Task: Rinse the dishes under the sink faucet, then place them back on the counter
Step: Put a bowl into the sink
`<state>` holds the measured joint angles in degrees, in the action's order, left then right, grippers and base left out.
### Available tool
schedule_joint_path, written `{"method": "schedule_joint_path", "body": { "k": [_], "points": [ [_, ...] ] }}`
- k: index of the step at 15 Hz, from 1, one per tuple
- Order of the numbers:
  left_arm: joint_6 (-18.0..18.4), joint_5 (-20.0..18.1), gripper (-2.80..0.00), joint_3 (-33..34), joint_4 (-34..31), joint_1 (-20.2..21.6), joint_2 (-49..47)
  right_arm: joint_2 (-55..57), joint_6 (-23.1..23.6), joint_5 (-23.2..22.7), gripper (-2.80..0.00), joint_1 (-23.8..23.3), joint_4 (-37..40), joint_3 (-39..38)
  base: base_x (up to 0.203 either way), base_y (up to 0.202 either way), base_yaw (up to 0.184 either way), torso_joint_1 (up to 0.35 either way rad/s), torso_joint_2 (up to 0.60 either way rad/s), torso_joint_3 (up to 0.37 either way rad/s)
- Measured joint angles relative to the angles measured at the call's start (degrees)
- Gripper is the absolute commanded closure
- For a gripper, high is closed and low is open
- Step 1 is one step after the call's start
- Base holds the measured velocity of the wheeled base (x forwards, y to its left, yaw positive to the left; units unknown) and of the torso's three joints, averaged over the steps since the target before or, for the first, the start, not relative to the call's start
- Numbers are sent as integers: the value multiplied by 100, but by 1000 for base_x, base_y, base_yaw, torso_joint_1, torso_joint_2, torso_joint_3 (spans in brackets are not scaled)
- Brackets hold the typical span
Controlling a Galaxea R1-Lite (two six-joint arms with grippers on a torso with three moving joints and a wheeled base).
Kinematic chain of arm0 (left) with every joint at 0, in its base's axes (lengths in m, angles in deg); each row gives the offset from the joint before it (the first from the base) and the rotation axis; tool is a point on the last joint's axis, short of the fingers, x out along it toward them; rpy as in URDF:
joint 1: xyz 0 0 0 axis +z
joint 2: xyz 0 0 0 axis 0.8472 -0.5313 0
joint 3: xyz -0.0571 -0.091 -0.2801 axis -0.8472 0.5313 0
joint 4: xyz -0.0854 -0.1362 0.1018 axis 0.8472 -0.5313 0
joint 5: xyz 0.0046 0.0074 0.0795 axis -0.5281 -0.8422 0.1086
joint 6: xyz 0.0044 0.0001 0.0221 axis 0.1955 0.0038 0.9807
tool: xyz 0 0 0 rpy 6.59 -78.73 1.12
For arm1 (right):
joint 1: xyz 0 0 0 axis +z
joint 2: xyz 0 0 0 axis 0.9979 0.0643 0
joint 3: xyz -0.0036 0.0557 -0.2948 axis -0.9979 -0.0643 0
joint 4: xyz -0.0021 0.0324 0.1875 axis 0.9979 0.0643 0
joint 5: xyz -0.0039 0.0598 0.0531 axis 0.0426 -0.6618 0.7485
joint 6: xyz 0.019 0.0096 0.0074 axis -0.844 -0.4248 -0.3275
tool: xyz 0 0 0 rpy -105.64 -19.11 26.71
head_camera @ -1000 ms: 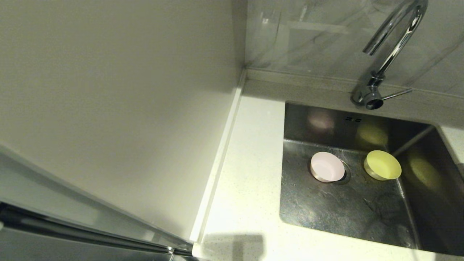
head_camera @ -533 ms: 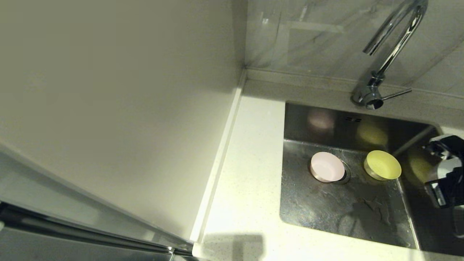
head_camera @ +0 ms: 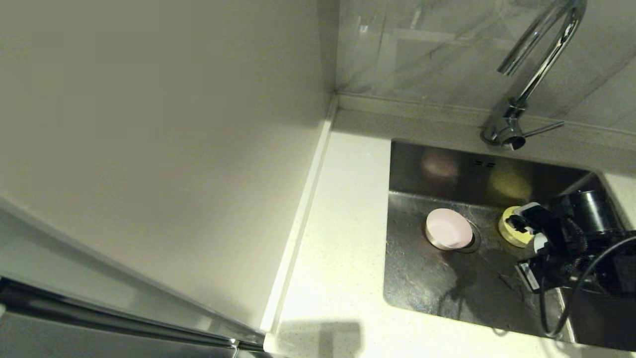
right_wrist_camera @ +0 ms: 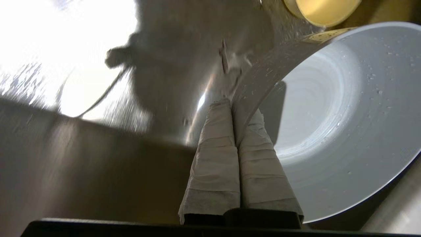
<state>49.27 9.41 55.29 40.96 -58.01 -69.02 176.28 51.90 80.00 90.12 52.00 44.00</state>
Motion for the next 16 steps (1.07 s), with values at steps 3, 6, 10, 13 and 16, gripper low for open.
{"method": "schedule_joint_path", "body": {
  "k": [3,6,10,13,16],
  "points": [
    [2,0,0,0,0,0,0,804,2,210,0,-6,-707,92,0,0,0,0,0,0],
    [0,0,0,0,3,0,0,1472,6,270,0,-117,-802,346,0,0,0,0,0,0],
    [0,0,0,0,0,0,0,2198,13,275,0,-218,-805,895,0,0,0,0,0,0],
    [0,0,0,0,-1,0,0,2665,13,273,0,-315,-808,1387,0,0,0,0,0,0],
    [0,0,0,0,-1,0,0,3079,11,268,0,-521,-816,1783,0,0,0,0,0,0]
  ]
}}
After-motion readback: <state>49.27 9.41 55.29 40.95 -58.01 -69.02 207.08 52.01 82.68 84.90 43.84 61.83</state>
